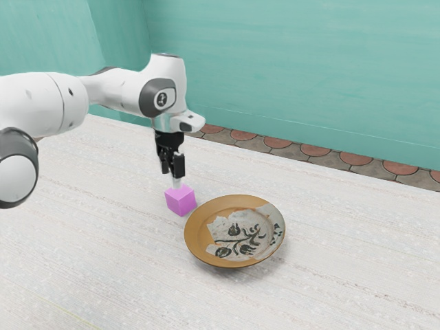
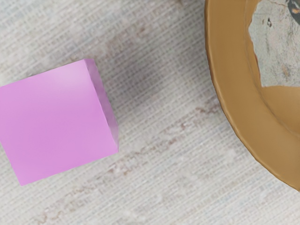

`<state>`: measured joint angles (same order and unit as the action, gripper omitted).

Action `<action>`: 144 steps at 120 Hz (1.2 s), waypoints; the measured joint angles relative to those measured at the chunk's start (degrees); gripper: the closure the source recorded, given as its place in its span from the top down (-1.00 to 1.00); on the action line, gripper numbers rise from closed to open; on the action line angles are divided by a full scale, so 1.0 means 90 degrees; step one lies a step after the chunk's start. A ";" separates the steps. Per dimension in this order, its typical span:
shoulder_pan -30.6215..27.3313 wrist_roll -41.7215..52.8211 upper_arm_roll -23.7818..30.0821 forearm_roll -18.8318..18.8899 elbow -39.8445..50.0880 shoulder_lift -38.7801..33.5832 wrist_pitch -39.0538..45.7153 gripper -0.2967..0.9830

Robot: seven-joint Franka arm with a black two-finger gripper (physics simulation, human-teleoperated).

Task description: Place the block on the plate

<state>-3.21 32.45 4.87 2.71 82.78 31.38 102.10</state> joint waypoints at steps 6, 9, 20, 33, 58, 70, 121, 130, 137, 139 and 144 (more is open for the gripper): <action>0.0010 0.0046 -0.0003 -0.0124 0.0151 0.0024 0.0355 0.53; 0.0009 0.0068 -0.0016 -0.0161 0.0187 0.0039 0.0511 0.53; -0.0005 0.0144 -0.0181 -0.0198 0.0236 0.0111 0.0953 0.53; -0.0045 0.0216 -0.0273 -0.0305 0.0193 0.0425 0.1320 0.54; -0.0060 0.0268 -0.0510 -0.0683 -0.0113 0.0850 0.1757 0.54; -0.0083 0.0282 -0.0549 -0.0899 -0.0188 0.1019 0.1914 0.54; -0.0093 0.0348 -0.0578 -0.1061 -0.0201 0.1342 0.2216 0.26; -0.0099 0.0352 -0.0583 -0.1045 -0.0197 0.1320 0.2226 0.26; -0.0095 0.0357 -0.0603 -0.1044 -0.0193 0.1254 0.2214 0.19; -0.0094 0.0358 -0.0607 -0.1041 -0.0185 0.1221 0.2212 0.18; -0.0088 0.0360 -0.0611 -0.1032 -0.0160 0.1149 0.2203 0.18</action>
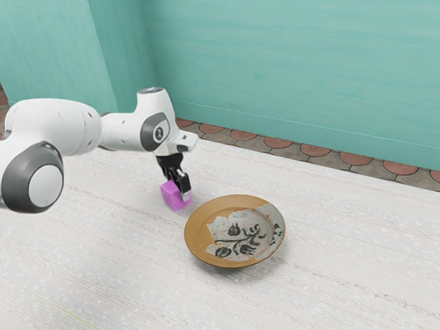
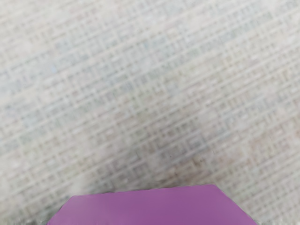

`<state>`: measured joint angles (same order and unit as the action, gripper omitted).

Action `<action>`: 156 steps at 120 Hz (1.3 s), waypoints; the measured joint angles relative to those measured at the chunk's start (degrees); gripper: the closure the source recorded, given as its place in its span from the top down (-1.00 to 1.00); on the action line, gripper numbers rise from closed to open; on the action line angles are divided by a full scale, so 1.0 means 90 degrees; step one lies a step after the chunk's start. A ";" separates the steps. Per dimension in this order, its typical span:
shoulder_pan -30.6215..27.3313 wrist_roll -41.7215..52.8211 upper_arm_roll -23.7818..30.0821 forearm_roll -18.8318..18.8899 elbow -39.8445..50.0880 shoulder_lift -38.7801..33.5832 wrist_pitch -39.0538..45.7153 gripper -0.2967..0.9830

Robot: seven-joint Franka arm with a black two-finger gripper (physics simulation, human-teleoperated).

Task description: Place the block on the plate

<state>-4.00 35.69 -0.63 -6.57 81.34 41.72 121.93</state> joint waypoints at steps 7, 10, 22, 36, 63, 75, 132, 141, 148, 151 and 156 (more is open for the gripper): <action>0.0017 0.0002 0.0009 0.0083 0.0018 -0.0064 -0.0024 0.17; 0.0033 0.0002 0.0014 0.0117 0.0025 -0.0105 -0.0038 0.17; 0.0204 0.0004 0.0074 0.0200 0.0081 -0.0402 -0.0081 0.14; 0.0519 0.0004 0.0228 0.0238 0.0147 -0.0700 -0.0108 0.12; 0.1157 0.0017 0.0407 0.0178 0.0495 -0.0897 -0.0123 0.12; 0.1324 0.0022 0.0519 0.0159 0.0613 -0.0877 -0.0122 0.12; 0.1519 0.0037 0.0398 0.0251 0.0716 -0.1521 -0.0652 0.46; 0.1566 0.0034 0.0205 0.0348 0.0572 -0.1687 -0.0977 0.48; 0.1605 0.0032 0.0099 0.0485 0.0285 -0.1745 -0.1312 0.50; 0.1621 0.0031 0.0051 0.0528 0.0155 -0.1765 -0.1454 0.50; 0.1661 0.0028 0.0006 0.0620 -0.0063 -0.1789 -0.1684 0.51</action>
<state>10.94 35.95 -0.57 -0.99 80.77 25.63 106.78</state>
